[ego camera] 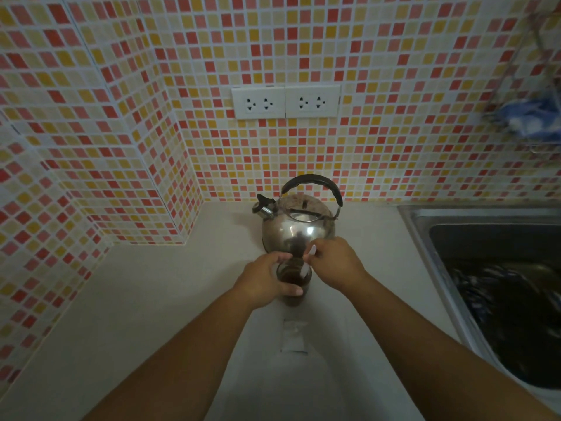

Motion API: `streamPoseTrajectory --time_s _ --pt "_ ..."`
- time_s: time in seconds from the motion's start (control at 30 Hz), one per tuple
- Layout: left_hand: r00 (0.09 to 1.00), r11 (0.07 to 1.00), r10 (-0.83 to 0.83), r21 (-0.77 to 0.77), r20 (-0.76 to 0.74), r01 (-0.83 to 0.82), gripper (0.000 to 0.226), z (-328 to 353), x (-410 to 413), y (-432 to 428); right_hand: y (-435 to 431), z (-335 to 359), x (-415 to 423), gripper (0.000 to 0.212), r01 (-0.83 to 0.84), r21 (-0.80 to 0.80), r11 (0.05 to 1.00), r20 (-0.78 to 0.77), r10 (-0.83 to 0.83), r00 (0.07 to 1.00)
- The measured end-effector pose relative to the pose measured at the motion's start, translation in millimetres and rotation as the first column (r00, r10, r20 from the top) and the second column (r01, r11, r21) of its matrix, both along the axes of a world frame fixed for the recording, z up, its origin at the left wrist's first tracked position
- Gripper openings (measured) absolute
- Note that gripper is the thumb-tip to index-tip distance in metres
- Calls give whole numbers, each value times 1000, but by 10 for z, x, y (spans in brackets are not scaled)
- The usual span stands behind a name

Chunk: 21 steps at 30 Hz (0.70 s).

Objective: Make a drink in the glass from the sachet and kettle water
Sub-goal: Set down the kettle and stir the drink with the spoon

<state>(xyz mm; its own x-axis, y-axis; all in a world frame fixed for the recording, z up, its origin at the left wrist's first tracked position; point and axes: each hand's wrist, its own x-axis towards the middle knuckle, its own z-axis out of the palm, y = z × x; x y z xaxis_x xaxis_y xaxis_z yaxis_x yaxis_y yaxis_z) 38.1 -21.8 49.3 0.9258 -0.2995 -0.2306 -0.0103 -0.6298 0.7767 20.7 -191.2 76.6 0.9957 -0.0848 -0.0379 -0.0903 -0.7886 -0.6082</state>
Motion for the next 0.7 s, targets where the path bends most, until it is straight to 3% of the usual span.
streamPoseTrajectory --time_s 0.33,0.7 --pt "1000 1000 7 -4 -10 -7 99 12 -25 -11 32 -22 -30 16 7 33 999 -5 -7 1000" --pt "1000 1000 -1 -29 -16 1 88 -3 -10 5 36 -143 -80 30 157 135 978 -62 -150 987"
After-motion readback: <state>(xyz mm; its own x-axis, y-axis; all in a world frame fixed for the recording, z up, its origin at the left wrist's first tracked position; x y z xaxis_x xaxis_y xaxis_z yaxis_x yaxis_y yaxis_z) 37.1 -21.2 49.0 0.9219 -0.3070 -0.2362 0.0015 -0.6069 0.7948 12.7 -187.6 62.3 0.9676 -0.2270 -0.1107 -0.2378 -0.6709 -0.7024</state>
